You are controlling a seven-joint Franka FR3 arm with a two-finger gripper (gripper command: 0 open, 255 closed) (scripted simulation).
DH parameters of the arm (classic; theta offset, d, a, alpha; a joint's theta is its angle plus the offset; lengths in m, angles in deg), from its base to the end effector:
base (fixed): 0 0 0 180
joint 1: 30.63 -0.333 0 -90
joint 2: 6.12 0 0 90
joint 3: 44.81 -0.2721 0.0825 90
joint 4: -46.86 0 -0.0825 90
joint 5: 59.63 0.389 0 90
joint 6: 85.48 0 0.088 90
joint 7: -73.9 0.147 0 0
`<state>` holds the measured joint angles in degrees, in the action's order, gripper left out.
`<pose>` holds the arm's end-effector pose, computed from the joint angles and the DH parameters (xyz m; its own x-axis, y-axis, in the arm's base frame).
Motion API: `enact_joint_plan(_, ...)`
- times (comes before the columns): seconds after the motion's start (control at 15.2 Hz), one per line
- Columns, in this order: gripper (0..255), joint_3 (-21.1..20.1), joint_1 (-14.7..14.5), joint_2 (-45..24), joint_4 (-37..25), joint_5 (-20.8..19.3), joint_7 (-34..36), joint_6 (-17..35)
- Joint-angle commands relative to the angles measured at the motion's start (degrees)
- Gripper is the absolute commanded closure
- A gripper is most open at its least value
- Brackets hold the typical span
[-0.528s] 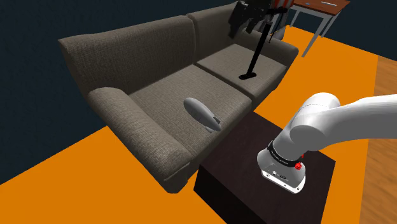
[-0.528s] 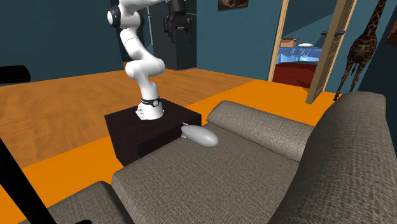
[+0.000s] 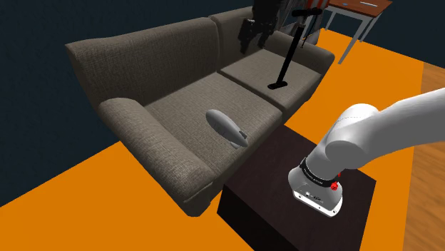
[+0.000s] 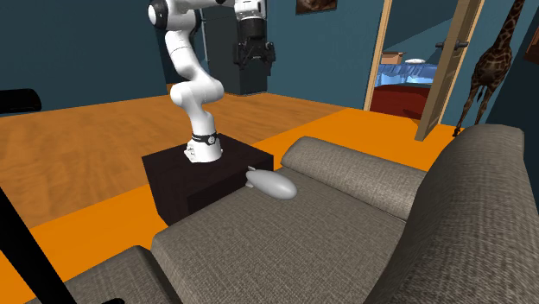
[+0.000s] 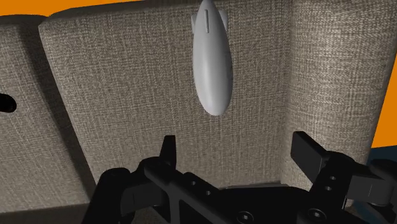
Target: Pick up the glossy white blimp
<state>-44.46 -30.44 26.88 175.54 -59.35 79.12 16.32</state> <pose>0.4194 -0.0035 0.5129 0.9893 -0.1007 0.1054 -0.0993 -0.9949 -0.0179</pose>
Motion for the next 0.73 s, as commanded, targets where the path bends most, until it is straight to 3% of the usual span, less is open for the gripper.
enact_joint_plan(0.0, 0, 0.7, -0.3, -4.5, -1.1, 0.4, -1.3, 1.1)
enact_joint_plan(0.66, 0, 2.8, -1.1, -27.6, -9.3, 3.4, -8.0, 4.5)
